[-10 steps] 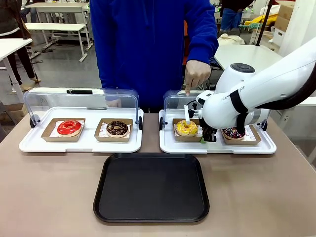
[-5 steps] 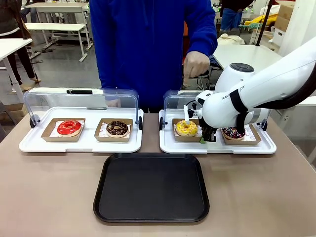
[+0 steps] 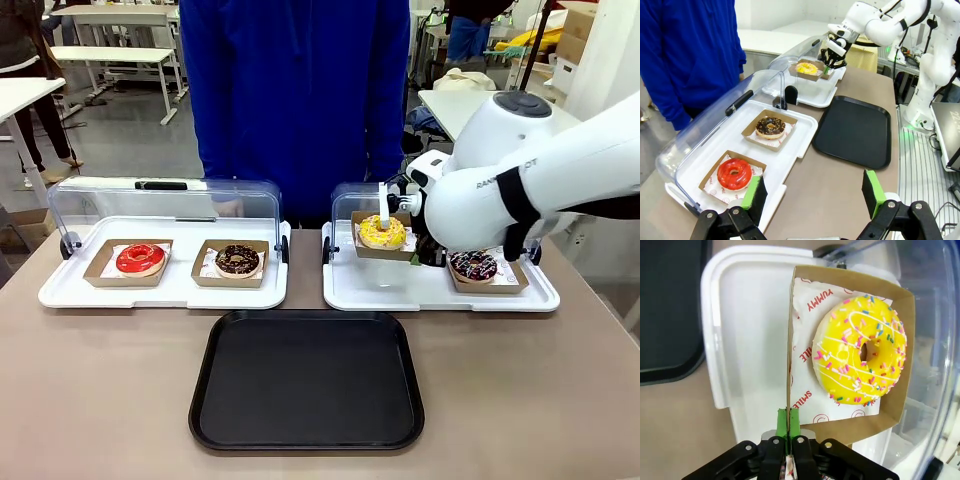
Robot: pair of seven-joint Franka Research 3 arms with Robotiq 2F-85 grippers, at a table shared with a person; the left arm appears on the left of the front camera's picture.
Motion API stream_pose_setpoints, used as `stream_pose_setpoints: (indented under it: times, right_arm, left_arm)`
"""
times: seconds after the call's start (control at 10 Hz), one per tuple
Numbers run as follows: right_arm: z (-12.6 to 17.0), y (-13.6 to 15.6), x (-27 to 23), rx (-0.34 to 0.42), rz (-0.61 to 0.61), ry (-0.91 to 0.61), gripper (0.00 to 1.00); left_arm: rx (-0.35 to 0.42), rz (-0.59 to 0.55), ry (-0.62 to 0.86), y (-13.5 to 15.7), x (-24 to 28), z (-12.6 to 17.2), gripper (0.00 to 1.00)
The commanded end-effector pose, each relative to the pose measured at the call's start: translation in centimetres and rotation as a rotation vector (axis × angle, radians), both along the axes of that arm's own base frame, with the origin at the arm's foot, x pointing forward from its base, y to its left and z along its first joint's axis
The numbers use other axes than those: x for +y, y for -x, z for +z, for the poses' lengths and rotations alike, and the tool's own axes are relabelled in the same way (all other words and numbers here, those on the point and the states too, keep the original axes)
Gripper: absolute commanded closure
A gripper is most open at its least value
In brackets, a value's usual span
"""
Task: Move the third donut from the left to the tray.
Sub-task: Pick up the Paper togo box containing the Donut indicated by the person and place it on the Handle tray.
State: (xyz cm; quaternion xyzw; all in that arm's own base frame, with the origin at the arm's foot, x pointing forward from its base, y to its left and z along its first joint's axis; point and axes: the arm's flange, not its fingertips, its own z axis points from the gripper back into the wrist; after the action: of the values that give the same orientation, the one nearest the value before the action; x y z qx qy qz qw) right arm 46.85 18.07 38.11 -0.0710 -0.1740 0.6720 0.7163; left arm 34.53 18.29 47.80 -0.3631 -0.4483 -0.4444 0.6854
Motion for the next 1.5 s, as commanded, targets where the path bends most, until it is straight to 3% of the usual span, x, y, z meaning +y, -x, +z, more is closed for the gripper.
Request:
stream_pose_setpoints:
  times: [0.0, 0.4, 0.8, 0.9, 1.4]
  right_arm:
    - [1.3, 3.1, 0.3, 0.015, -0.035, -0.007, 1.0]
    - [2.2, 9.7, 2.3, 0.028, -0.041, -0.015, 1.0]
    - [0.9, 15.9, 5.4, -0.027, -0.03, -0.037, 1.0]
    - [0.0, 17.4, 6.8, -0.006, -0.009, -0.042, 1.0]
    - [-4.9, 20.3, 10.0, 0.061, 0.027, -0.02, 1.0]
  left_arm:
    - [-0.02, -0.01, 0.01, 0.1, 0.0, 0.2, 0.0]
    - [-0.02, -0.01, 0.01, 0.1, 0.0, 0.2, 0.0]
    - [-0.02, -0.01, 0.01, 0.1, 0.0, 0.2, 0.0]
    - [-0.02, -0.01, 0.01, 0.1, 0.0, 0.2, 0.0]
    - [-0.02, -0.01, 0.01, 0.1, 0.0, 0.2, 0.0]
